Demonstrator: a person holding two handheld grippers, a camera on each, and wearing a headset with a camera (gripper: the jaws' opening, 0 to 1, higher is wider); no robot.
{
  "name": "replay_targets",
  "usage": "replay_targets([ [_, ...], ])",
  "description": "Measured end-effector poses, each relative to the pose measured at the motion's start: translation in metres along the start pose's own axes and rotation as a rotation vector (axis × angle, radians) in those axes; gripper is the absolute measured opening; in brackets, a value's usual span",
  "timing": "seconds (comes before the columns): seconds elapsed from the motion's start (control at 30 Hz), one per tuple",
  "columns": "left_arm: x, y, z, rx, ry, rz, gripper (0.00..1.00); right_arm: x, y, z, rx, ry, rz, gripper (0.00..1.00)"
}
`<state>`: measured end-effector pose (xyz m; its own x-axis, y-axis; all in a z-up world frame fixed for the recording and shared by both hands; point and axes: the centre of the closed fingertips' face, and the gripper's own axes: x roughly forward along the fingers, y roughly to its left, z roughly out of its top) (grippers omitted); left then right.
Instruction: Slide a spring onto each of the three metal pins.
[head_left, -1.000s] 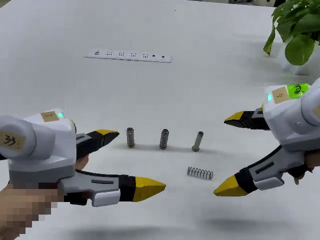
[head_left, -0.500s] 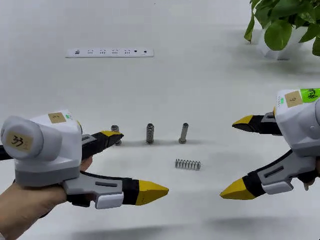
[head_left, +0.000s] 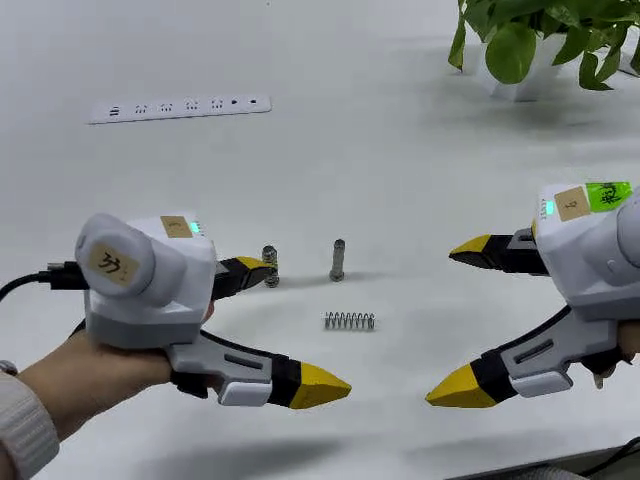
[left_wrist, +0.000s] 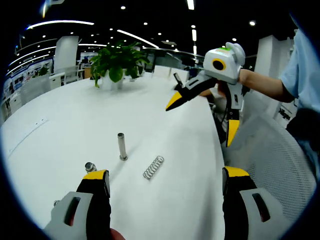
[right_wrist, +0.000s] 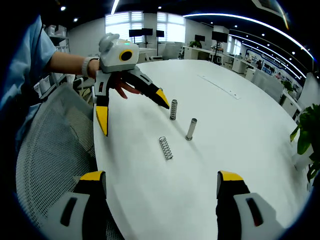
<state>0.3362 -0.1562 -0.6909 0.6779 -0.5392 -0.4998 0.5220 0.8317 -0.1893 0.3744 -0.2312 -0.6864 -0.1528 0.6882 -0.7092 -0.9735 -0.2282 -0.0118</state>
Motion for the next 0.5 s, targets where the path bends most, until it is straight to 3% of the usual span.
replay_targets([
  [0.13, 0.012, 0.002, -0.006, 0.053, 0.077, -0.025, 0.91, -0.003, 0.0, -0.006, 0.019, -0.006, -0.006, 0.93],
  [0.5, 0.036, 0.011, -0.014, 0.118, 0.174, -0.049, 0.65, -0.006, 0.002, -0.016, 0.064, -0.024, -0.021, 0.93],
])
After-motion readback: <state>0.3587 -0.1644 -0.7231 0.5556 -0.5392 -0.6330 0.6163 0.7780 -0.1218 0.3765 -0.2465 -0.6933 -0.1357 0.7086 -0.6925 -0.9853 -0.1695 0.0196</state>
